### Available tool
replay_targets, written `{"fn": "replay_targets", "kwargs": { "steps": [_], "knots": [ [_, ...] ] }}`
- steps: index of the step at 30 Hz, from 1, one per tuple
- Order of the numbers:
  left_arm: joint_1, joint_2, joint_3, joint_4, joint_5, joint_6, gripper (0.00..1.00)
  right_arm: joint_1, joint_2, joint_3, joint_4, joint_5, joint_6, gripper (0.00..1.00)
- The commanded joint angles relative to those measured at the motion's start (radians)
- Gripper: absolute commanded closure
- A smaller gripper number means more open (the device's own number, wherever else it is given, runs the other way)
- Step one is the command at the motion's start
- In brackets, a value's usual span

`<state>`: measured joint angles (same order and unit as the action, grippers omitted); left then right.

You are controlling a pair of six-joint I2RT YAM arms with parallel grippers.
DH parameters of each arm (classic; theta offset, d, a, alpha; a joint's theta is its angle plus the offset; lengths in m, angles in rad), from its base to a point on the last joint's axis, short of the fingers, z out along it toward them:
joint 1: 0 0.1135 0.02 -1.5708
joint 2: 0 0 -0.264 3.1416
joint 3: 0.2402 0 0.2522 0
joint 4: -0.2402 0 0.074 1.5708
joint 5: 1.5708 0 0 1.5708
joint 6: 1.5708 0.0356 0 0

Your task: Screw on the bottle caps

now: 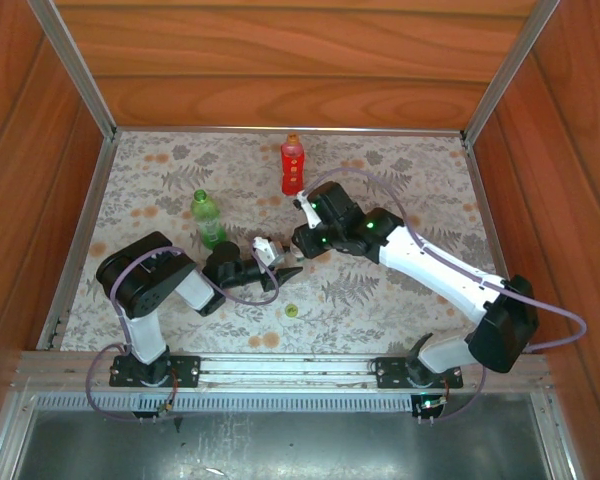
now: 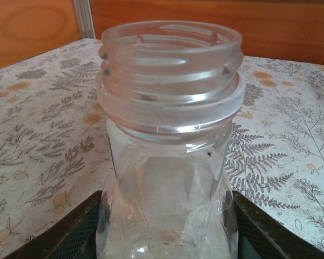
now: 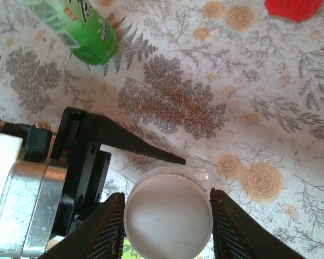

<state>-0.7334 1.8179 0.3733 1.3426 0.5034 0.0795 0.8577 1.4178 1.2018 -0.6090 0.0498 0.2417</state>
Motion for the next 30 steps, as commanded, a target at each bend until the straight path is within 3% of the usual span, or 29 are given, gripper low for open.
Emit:
{"fn": "replay_targets", "kwargs": {
  "steps": [1,16,30],
  "knots": [
    [-0.006,0.018,0.016,-0.002,0.029,0.010,0.43,0.012,0.011,0.015,-0.038,-0.007,-0.027,0.58],
    [-0.005,0.018,0.019,-0.001,0.032,0.017,0.43,0.030,0.070,0.041,-0.075,0.004,-0.064,0.59],
    [-0.006,0.021,0.020,-0.002,0.034,0.020,0.43,0.075,0.126,0.096,-0.202,0.094,-0.107,0.59]
  ]
}}
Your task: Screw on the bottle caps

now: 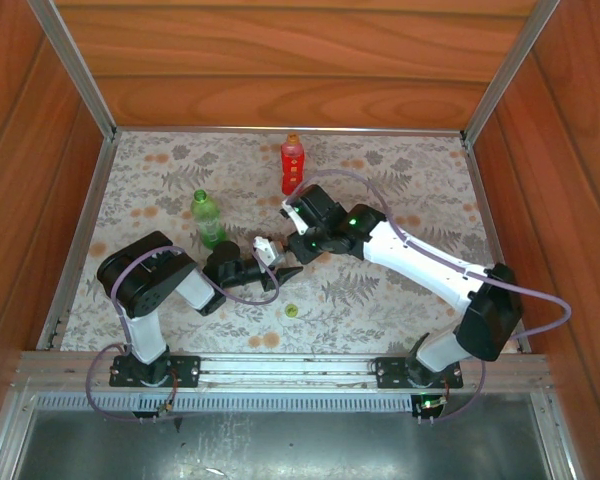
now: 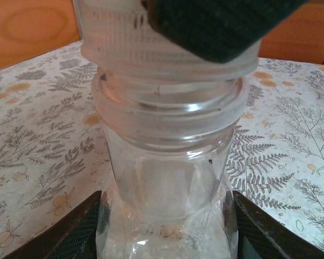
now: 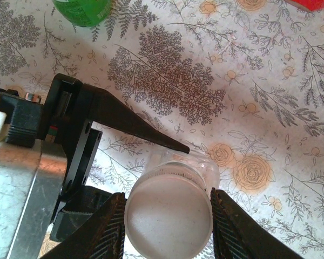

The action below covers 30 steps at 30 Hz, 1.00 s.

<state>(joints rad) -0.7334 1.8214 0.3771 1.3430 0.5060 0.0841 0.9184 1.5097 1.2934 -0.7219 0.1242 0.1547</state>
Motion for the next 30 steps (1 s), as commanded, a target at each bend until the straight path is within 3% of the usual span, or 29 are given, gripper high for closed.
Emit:
{"fn": "replay_targets", "kwargs": {
  "steps": [1,14,24,30],
  "knots": [
    [-0.006,0.018,0.017,-0.002,0.032,0.015,0.43,0.015,0.040,0.009,-0.103,0.023,-0.007,0.59],
    [-0.006,0.022,0.024,-0.001,0.042,0.015,0.43,0.015,0.105,0.129,-0.292,0.144,0.075,0.62],
    [-0.005,0.022,0.026,-0.002,0.049,0.017,0.44,0.010,0.091,0.125,-0.245,0.151,0.123,0.65],
    [-0.005,0.022,0.028,-0.002,0.054,0.017,0.43,0.011,0.035,0.084,-0.158,0.160,0.094,0.48]
  ]
}}
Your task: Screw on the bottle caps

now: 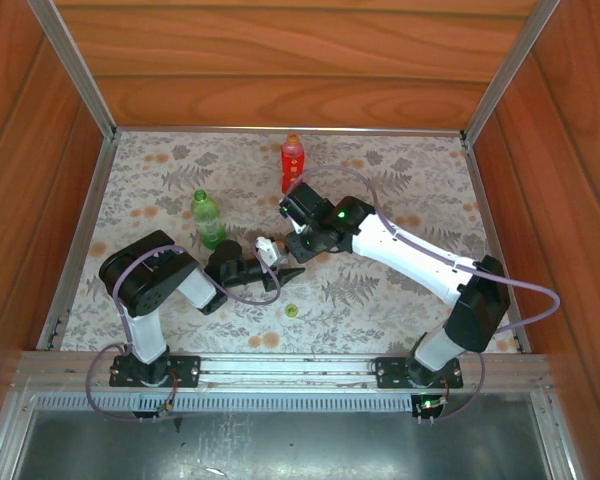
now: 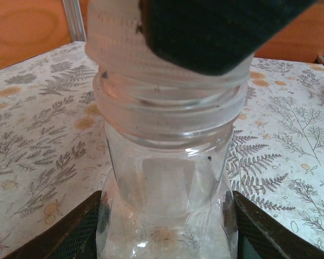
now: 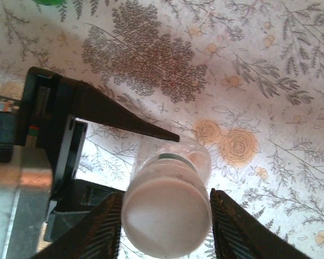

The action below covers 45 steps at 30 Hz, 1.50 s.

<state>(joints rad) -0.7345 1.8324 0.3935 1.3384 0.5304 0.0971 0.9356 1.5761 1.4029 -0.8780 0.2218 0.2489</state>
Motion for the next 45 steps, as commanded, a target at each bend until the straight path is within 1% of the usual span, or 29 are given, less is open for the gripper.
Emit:
{"fn": "replay_targets", "kwargs": {
  "steps": [1,2,6,11,15,17,20,23,26,31,33,36,38,41,45],
  "knots": [
    [-0.004,0.011,0.013,0.002,0.029,0.004,0.43,-0.005,-0.045,-0.034,0.015,0.065,-0.005,0.44],
    [-0.004,0.011,0.012,0.002,0.027,0.003,0.43,-0.005,-0.063,-0.049,0.040,0.067,-0.006,0.40],
    [-0.005,0.013,0.012,0.003,0.028,0.004,0.43,-0.005,-0.129,-0.106,0.120,0.067,-0.017,0.33],
    [-0.003,0.018,0.013,0.003,0.027,0.004,0.43,-0.005,-0.217,-0.224,0.265,0.030,-0.020,0.32],
    [-0.005,0.019,0.015,0.003,0.029,0.003,0.43,-0.005,-0.253,-0.285,0.358,0.008,0.032,0.32],
    [-0.005,0.019,0.014,0.002,0.029,0.003,0.43,-0.008,-0.264,-0.305,0.389,0.025,0.083,0.32],
    [-0.004,0.019,0.015,0.003,0.029,0.004,0.43,-0.009,-0.266,-0.327,0.429,0.015,0.162,0.34],
    [-0.004,0.018,0.015,0.002,0.031,0.002,0.44,-0.013,-0.271,-0.371,0.488,-0.028,0.225,0.35],
    [-0.005,0.017,0.014,0.003,0.032,0.002,0.43,-0.018,-0.266,-0.390,0.503,-0.045,0.257,0.35],
    [-0.004,0.017,0.013,0.003,0.034,0.002,0.44,-0.019,-0.263,-0.394,0.506,-0.055,0.259,0.41],
    [-0.004,0.018,0.012,0.002,0.033,0.003,0.43,-0.018,-0.263,-0.394,0.507,-0.056,0.254,0.48],
    [-0.004,0.016,0.012,0.004,0.034,0.002,0.43,-0.019,-0.258,-0.391,0.498,-0.064,0.247,0.52],
    [-0.005,0.016,0.013,0.003,0.034,0.002,0.43,-0.018,-0.252,-0.390,0.491,-0.069,0.245,0.52],
    [-0.004,0.016,0.013,0.002,0.034,0.002,0.43,-0.018,-0.241,-0.383,0.481,-0.075,0.240,0.49],
    [-0.005,0.018,0.013,0.002,0.034,0.002,0.43,-0.018,-0.235,-0.380,0.477,-0.080,0.227,0.50]
  ]
}}
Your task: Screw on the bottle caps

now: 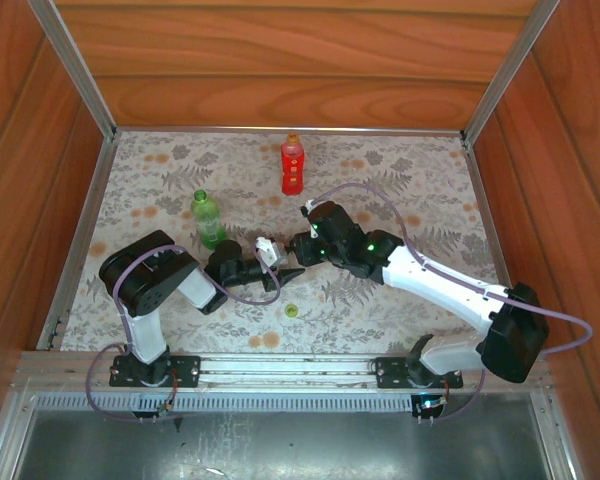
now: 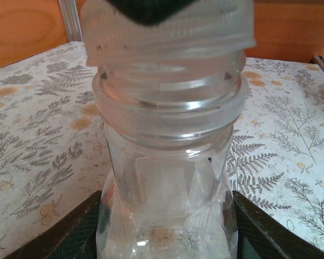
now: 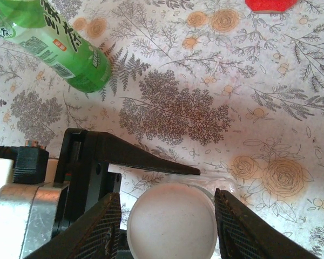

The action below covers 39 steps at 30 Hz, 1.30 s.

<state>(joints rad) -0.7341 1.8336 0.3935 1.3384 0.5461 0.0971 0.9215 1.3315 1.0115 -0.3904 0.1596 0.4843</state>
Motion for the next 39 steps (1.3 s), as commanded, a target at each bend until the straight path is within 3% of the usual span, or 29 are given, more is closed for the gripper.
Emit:
{"fn": "replay_targets", "kwargs": {
  "steps": [1,8,39],
  "knots": [
    [-0.005,0.016,0.013,0.002,0.018,0.003,0.43,-0.005,0.011,0.013,-0.015,-0.017,-0.011,0.51],
    [-0.005,0.018,0.013,0.003,0.018,0.003,0.43,-0.004,0.011,0.020,-0.035,-0.009,-0.036,0.59],
    [-0.002,0.016,0.017,0.002,0.040,-0.018,0.44,0.024,-0.010,0.027,-0.039,0.007,-0.283,0.60]
  ]
}}
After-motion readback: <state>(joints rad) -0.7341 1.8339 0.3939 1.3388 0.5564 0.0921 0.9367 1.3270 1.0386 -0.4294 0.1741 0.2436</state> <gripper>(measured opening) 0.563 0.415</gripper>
